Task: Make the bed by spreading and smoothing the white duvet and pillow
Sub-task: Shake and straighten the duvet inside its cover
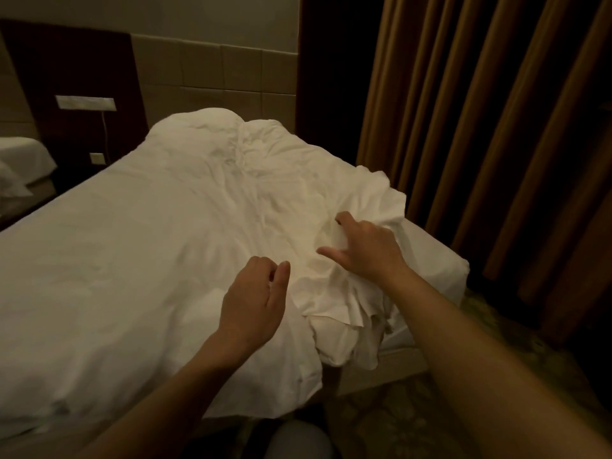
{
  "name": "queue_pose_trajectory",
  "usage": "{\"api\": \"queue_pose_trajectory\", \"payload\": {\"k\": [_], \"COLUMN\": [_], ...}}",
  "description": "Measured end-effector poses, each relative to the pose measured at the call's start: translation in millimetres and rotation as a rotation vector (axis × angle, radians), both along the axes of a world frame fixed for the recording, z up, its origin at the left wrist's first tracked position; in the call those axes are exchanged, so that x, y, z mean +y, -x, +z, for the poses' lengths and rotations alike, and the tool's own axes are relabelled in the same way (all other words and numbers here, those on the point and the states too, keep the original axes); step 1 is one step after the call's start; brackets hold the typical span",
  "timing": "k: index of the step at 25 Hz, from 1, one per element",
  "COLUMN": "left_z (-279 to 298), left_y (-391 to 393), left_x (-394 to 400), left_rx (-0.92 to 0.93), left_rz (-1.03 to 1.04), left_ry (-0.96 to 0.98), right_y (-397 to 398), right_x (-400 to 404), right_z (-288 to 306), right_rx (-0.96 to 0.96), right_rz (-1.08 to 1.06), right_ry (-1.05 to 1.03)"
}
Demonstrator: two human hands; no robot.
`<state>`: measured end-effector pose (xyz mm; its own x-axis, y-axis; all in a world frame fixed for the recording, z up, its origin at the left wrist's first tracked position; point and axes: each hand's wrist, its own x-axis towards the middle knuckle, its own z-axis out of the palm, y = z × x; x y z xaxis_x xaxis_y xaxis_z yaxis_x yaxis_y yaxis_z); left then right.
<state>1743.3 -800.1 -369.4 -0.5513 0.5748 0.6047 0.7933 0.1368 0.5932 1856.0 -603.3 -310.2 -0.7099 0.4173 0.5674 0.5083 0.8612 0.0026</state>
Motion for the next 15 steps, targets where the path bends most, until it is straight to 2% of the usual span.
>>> {"api": "queue_pose_trajectory", "payload": {"k": [3, 5, 7, 10, 12, 15], "left_z": [-6, -11, -17, -29, -38, -56], "left_y": [-8, -17, -26, -40, -43, -46], "left_x": [5, 11, 17, 24, 26, 24], "left_rx": [0.031, 0.068, 0.092, 0.114, 0.14, 0.222], "left_rz": [-0.029, -0.045, -0.066, -0.086, -0.068, -0.044], "left_ry": [0.023, 0.024, 0.031, 0.065, 0.106, 0.19], "right_y": [-53, -101, -148, -199, -205, -181], "right_x": [20, 42, 60, 75, 70, 48], "right_z": [0, -3, -19, -73, -106, -130], "right_rx": [0.093, 0.206, 0.277, 0.224, 0.193, 0.253], "right_rz": [-0.088, -0.259, -0.477, -0.719, -0.746, -0.636], "right_ry": [-0.045, -0.024, 0.153, 0.445, 0.511, 0.531]}}
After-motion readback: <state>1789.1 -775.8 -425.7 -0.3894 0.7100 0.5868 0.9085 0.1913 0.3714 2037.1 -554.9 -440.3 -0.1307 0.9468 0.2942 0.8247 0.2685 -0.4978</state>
